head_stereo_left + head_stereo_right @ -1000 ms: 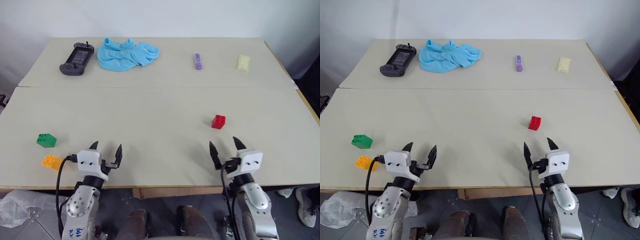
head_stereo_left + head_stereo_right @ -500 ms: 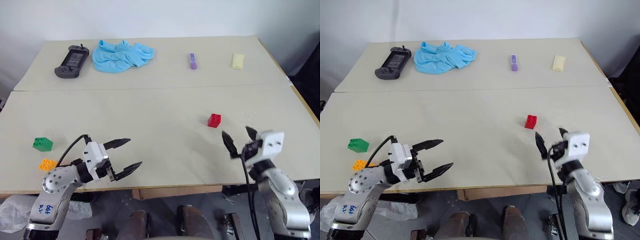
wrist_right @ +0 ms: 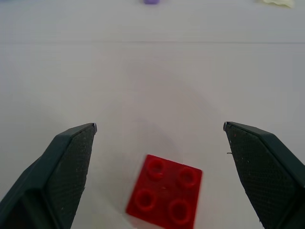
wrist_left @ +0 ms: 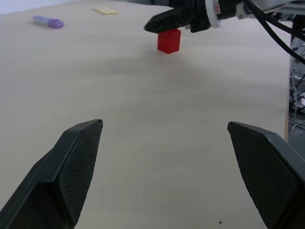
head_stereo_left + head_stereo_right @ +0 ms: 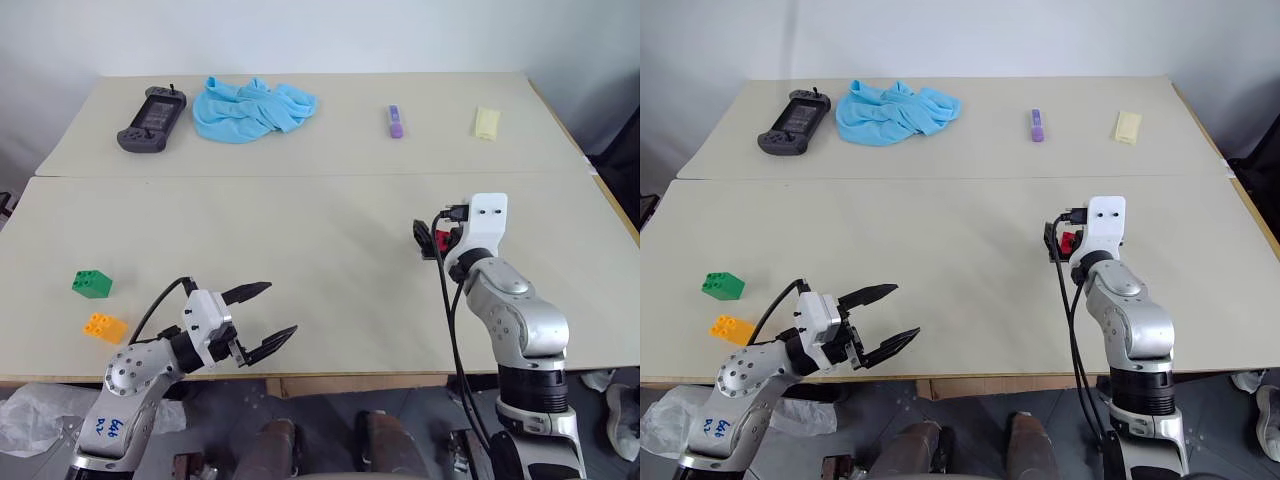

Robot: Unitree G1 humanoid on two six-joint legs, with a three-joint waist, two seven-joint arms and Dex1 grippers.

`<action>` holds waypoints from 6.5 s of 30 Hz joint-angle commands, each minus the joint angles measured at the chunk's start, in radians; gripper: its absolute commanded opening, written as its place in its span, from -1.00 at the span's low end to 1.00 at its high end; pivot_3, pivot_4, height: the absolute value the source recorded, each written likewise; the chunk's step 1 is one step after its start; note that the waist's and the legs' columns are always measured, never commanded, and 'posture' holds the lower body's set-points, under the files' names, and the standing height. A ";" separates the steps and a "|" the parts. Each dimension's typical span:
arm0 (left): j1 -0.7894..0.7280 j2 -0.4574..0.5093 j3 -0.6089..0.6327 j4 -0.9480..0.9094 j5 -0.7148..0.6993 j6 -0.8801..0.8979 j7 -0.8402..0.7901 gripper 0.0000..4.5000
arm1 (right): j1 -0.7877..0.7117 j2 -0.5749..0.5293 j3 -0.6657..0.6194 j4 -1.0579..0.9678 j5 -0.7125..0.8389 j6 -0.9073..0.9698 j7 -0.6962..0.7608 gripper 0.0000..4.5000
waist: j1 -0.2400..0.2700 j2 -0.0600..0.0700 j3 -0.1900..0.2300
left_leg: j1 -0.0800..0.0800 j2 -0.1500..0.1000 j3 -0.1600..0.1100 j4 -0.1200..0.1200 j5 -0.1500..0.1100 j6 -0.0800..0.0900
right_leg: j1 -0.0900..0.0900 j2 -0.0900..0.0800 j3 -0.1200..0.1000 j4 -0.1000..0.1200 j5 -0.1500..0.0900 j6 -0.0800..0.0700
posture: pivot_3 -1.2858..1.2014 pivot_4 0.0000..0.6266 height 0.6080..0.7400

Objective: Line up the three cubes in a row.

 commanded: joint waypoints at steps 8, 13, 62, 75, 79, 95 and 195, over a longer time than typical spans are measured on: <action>-0.010 -0.018 -0.004 -0.021 0.018 -0.030 0.019 1.00 | 0.053 0.091 -0.001 -0.108 -0.042 0.057 -0.056 0.30 | -0.002 0.000 0.000 | 0.000 0.000 0.001 -0.001 0.000 0.000 | -0.001 0.000 0.001 0.000 0.000 0.000 | 0.03 -0.52 1.00; -0.001 -0.026 0.003 -0.016 0.022 -0.032 0.028 1.00 | 0.053 0.044 0.019 -0.119 -0.032 0.017 0.045 -0.34 | -0.002 0.000 0.000 | 0.000 0.000 0.001 -0.002 0.000 0.000 | -0.001 0.001 0.001 0.000 0.000 0.000 | 0.03 -0.52 1.00; 0.178 -0.004 0.186 -0.154 -0.079 0.031 0.086 1.00 | -0.314 -0.177 0.328 0.640 -0.065 -0.800 1.494 0.98 | -0.023 -0.001 0.001 | 0.000 0.001 -0.002 -0.001 -0.001 -0.001 | 0.002 0.000 -0.004 -0.005 0.000 0.000 | 0.03 -0.52 1.00; 0.591 -0.149 0.898 -0.035 -0.315 -0.076 0.078 1.00 | -0.134 -0.137 0.254 0.361 0.198 -0.759 1.570 0.98 | -0.022 -0.003 0.003 | 0.001 0.004 -0.002 -0.003 -0.003 -0.001 | 0.005 0.000 -0.005 -0.011 0.000 0.000 | 0.03 -0.52 1.00; 0.656 -0.227 0.981 0.096 -0.329 -0.113 0.066 1.00 | -0.095 -0.091 0.254 0.304 0.218 -0.787 1.555 0.98 | -0.022 -0.004 0.002 | 0.001 0.004 -0.002 -0.004 -0.004 0.000 | 0.005 0.000 -0.005 -0.012 0.000 0.000 | 0.03 -0.52 1.00; 0.642 -0.212 0.955 0.298 -0.373 -0.102 0.029 1.00 | -0.047 -0.136 0.232 0.267 0.202 -0.856 1.533 0.98 | -0.001 -0.008 0.001 | 0.003 0.005 -0.002 -0.004 -0.009 0.002 | 0.008 0.000 -0.005 -0.015 0.000 -0.001 | 0.03 -0.52 1.00; -0.919 0.186 -0.220 0.501 0.156 0.322 -0.545 0.99 | 0.383 -0.363 0.009 -0.132 0.232 -0.714 1.124 1.00 | 0.026 0.000 0.005 | -0.004 0.000 -0.004 0.013 -0.006 0.005 | 0.006 0.000 -0.020 0.000 0.003 0.003 | 0.03 -0.52 1.00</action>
